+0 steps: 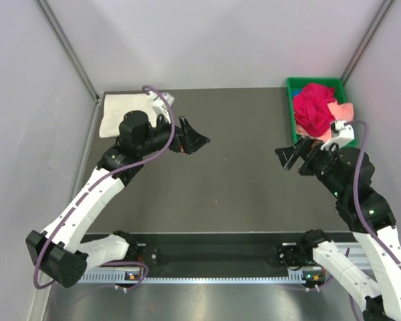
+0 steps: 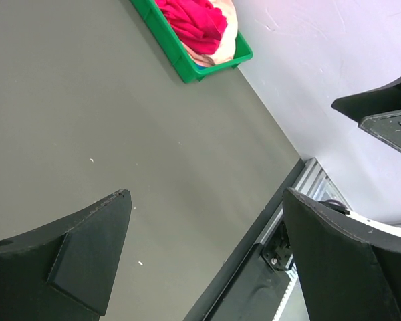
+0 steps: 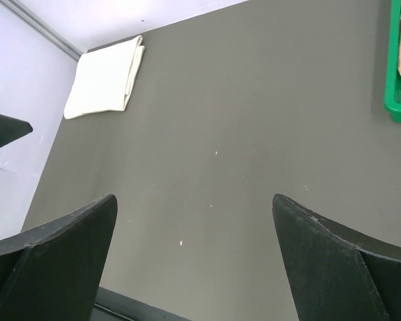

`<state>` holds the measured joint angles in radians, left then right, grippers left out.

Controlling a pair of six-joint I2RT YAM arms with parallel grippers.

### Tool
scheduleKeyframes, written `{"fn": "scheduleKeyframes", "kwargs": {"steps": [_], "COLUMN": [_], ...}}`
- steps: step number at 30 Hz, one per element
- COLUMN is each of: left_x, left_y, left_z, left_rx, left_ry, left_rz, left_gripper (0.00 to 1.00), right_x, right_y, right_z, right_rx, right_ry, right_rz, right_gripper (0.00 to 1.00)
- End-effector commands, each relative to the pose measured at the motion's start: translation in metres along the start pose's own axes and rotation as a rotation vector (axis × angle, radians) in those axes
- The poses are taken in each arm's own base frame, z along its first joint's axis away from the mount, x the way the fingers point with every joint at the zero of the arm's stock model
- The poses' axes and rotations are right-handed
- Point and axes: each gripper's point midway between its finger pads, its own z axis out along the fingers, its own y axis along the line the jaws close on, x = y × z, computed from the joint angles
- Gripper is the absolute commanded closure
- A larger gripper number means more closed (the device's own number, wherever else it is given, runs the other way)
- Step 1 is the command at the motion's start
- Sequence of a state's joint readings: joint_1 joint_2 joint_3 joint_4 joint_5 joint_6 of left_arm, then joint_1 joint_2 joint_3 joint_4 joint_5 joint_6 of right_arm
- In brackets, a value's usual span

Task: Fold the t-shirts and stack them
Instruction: Reset both grippers

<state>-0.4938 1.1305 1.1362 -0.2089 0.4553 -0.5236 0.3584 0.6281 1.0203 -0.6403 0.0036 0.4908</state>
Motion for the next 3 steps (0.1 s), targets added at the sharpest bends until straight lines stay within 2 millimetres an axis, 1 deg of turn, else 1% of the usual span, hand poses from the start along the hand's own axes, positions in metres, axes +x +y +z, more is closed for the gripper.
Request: {"fn": "scheduleKeyframes", "kwargs": {"steps": [1, 3], "left_x": [-0.0164, -0.0184], "left_y": [-0.0175, -0.0174], "left_z": [-0.0066, -0.0080], "left_rx": [0.057, 0.053], "left_ry": [-0.070, -0.078], "left_rz": [0.038, 0.043], "left_gripper": [0.01, 0.01], "right_x": [-0.0020, -0.0032], "right_y": [0.0011, 0.0011], "right_z": [-0.0031, -0.0035], "right_rx": [-0.006, -0.006], "right_ry": [-0.019, -0.026], "right_rz": [-0.004, -0.002], "right_gripper": [0.00, 0.00]}}
